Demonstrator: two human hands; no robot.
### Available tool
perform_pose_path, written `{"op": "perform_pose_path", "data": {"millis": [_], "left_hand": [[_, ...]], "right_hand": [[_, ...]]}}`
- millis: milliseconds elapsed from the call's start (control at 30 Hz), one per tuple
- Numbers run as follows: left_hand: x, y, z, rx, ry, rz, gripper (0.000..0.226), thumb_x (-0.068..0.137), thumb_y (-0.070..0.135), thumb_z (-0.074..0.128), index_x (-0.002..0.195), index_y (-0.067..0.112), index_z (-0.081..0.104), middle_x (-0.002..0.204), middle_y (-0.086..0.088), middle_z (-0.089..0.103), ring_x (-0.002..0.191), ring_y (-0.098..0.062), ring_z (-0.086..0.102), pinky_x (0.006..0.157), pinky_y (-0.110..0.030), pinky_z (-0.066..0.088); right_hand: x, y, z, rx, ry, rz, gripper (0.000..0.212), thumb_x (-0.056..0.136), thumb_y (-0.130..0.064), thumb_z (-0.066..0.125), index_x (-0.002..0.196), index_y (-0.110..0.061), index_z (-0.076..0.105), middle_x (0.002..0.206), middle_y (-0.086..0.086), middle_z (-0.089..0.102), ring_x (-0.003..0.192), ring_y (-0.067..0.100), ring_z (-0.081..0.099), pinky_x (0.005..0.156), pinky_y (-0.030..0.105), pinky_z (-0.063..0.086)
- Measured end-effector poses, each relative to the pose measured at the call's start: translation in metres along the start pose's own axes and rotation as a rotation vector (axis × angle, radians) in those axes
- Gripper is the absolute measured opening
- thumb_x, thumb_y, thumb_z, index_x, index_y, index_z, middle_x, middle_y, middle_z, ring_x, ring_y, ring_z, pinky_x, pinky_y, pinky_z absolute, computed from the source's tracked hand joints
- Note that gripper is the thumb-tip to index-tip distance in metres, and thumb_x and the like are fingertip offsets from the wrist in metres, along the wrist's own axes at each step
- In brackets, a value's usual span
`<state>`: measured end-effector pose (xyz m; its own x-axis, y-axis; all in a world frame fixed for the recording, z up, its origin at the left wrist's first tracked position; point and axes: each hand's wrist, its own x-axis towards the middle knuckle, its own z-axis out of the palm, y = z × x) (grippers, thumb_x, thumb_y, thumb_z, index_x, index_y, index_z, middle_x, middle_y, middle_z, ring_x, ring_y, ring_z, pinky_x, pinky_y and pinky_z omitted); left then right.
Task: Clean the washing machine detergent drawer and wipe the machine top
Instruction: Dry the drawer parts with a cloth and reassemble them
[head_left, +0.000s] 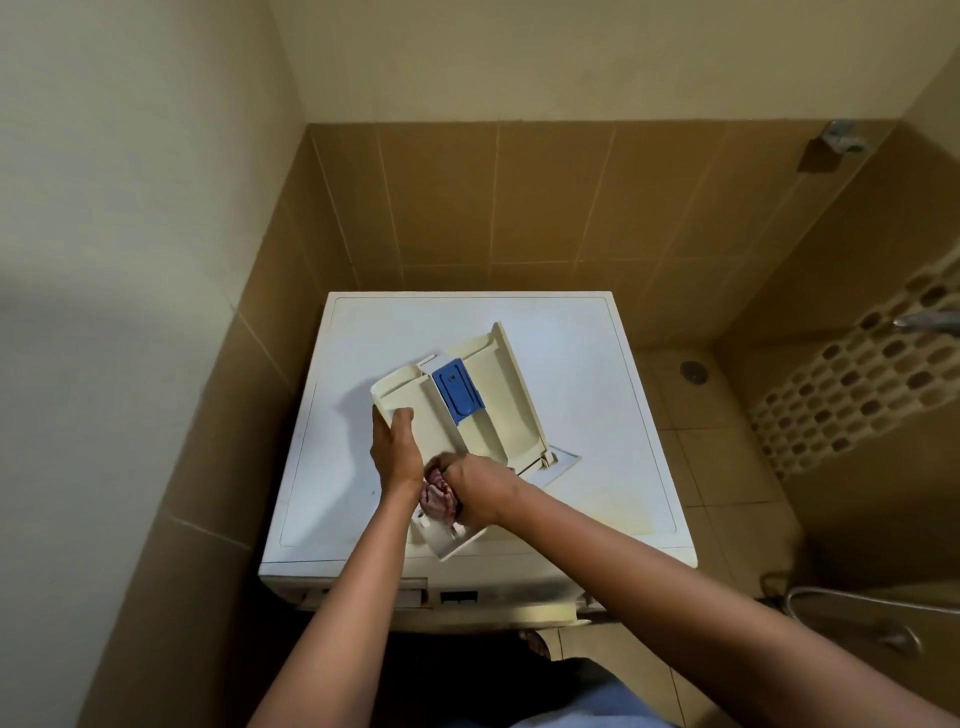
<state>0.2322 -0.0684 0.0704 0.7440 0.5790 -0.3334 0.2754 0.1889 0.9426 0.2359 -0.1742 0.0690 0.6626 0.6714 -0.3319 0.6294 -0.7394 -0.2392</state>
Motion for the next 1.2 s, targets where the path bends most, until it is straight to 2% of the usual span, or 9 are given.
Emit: {"op": "perform_pose_path", "data": {"millis": [300,433,533,700,867,967,1033,1133,1200], "left_hand": [[-0.001,0.0,-0.003,0.068,-0.057,0.075,0.013,0.095,0.02,0.044,0.102,0.021,0.055,0.081,0.004,0.057,0.073,-0.016,0.049,0.071,-0.033,0.041],[0.0,0.002,-0.004,0.071,-0.102,0.062,0.012,0.094,0.022,0.047,0.103,0.019,0.055,0.084,0.007,0.058,0.077,-0.011,0.051,0.069,-0.028,0.041],[-0.001,0.003,-0.003,0.063,-0.111,0.064,0.024,0.086,0.033,0.047,0.103,0.018,0.056,0.087,0.006,0.058,0.081,-0.011,0.052,0.07,-0.027,0.041],[0.003,0.001,-0.005,0.056,-0.069,0.01,0.034,0.083,0.036,0.047,0.11,0.019,0.059,0.094,0.002,0.064,0.088,-0.018,0.058,0.071,-0.03,0.044],[0.003,0.001,-0.009,0.086,-0.063,0.061,0.02,0.092,0.023,0.047,0.109,0.021,0.057,0.099,0.002,0.064,0.09,-0.016,0.058,0.074,-0.03,0.043],[0.004,0.001,-0.007,0.098,-0.033,0.084,0.019,0.094,0.022,0.045,0.11,0.021,0.055,0.103,-0.002,0.063,0.093,-0.02,0.058,0.075,-0.03,0.044],[0.004,0.001,-0.007,0.111,-0.025,0.098,0.019,0.094,0.027,0.043,0.11,0.025,0.052,0.105,-0.004,0.063,0.093,-0.022,0.06,0.077,-0.033,0.049],[0.002,0.001,-0.007,0.126,-0.032,0.113,0.031,0.083,0.04,0.04,0.108,0.026,0.051,0.1,-0.006,0.064,0.087,-0.021,0.062,0.075,-0.037,0.053],[0.002,0.001,-0.007,0.133,-0.041,0.12,0.036,0.08,0.042,0.038,0.107,0.023,0.052,0.098,-0.007,0.064,0.086,-0.021,0.061,0.072,-0.035,0.052]], "right_hand": [[-0.027,0.022,0.014,0.271,0.114,-0.092,0.013,0.079,-0.013,0.068,0.091,-0.009,0.068,0.093,0.007,0.07,0.086,0.025,0.064,0.075,0.033,0.054],[-0.05,0.041,-0.004,0.671,0.19,0.006,0.043,0.078,-0.015,0.076,0.118,-0.01,0.062,0.11,-0.001,0.062,0.099,0.009,0.059,0.08,0.003,0.042],[-0.051,0.035,-0.004,0.79,0.496,0.033,0.032,0.084,-0.024,0.07,0.111,-0.013,0.058,0.105,-0.001,0.056,0.093,0.018,0.059,0.08,0.025,0.052],[-0.039,-0.003,0.011,-0.035,0.705,-0.114,0.038,0.083,-0.028,0.048,0.109,-0.005,0.062,0.108,0.011,0.063,0.099,0.022,0.057,0.083,0.032,0.052],[0.0,-0.01,0.029,-0.706,0.242,0.201,0.057,0.09,-0.033,0.045,0.141,-0.007,0.042,0.143,0.013,0.047,0.142,0.029,0.027,0.12,0.043,0.009],[0.01,-0.033,0.021,-0.756,-0.061,0.419,0.077,0.096,-0.053,0.035,0.147,0.003,0.021,0.156,0.021,0.019,0.141,0.046,-0.013,0.105,0.057,-0.025],[0.005,-0.037,0.015,-0.774,-0.092,0.456,0.059,0.097,-0.055,0.023,0.148,-0.027,0.029,0.156,-0.013,0.024,0.143,0.041,-0.017,0.109,0.051,-0.024],[0.009,-0.043,0.022,-0.605,-0.16,0.29,0.06,0.101,-0.047,0.023,0.151,-0.013,0.021,0.158,0.006,0.021,0.148,0.031,0.001,0.118,0.044,-0.008],[0.005,-0.045,0.014,-0.623,-0.059,0.203,0.047,0.103,-0.035,0.02,0.136,-0.025,0.051,0.142,-0.005,0.049,0.139,0.014,0.032,0.116,0.032,0.01]]}}
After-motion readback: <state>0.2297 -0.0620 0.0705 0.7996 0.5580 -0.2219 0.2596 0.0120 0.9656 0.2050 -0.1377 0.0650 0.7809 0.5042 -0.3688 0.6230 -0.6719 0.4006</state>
